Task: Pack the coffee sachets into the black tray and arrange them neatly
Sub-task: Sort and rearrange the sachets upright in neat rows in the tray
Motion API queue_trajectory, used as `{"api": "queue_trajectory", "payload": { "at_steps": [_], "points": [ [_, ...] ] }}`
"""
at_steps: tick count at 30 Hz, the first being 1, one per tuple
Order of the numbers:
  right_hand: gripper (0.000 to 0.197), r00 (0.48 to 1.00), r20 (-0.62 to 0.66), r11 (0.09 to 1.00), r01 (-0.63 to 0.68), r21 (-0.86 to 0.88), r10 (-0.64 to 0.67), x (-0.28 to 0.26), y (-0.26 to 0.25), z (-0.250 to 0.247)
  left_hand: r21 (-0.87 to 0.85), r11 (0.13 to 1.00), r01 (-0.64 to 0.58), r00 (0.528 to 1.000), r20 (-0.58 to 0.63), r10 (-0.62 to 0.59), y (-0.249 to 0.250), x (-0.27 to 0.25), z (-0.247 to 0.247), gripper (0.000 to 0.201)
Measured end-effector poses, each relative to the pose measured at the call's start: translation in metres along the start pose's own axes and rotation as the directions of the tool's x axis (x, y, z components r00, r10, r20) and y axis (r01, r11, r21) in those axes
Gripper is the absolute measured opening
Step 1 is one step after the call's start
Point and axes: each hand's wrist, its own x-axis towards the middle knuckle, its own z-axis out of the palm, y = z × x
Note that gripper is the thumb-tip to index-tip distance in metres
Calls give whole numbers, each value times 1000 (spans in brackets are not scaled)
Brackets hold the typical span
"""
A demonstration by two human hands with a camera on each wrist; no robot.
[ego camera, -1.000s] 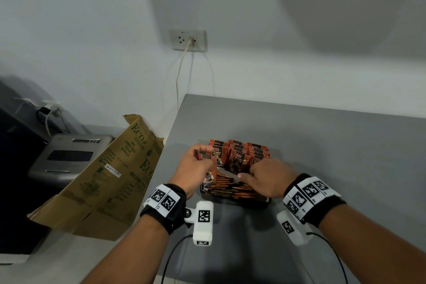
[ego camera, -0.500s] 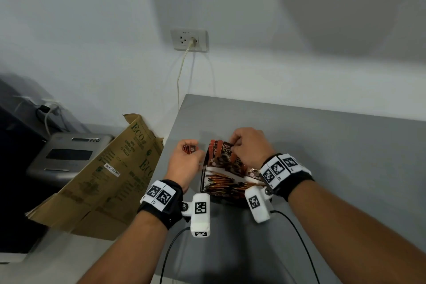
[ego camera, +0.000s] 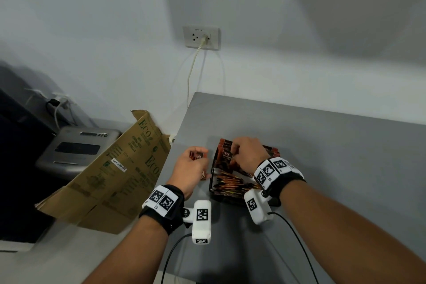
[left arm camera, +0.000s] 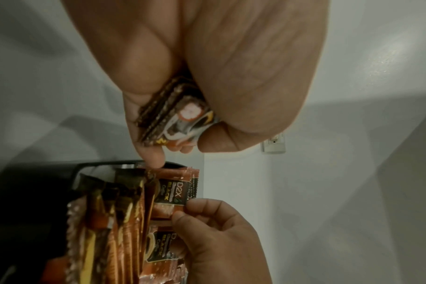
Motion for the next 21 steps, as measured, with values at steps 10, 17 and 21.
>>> {"api": "queue_trajectory", "payload": {
  "at_steps": [10,17,21],
  "points": [
    [15,995,-27,947,97,308,-93,-17,-8,-17,70,990,-121,989,97,114,2,4,11,42],
    [14,991,-126,973,74,221,-47,-15,-5,-27,114,989,-97,991,-80,106,0,11,11,28],
    [14,998,-54,995,21,96,-16,-11,3,-18,34,999,-30,993,-110,33,-1,11,7,26]
  ]
}}
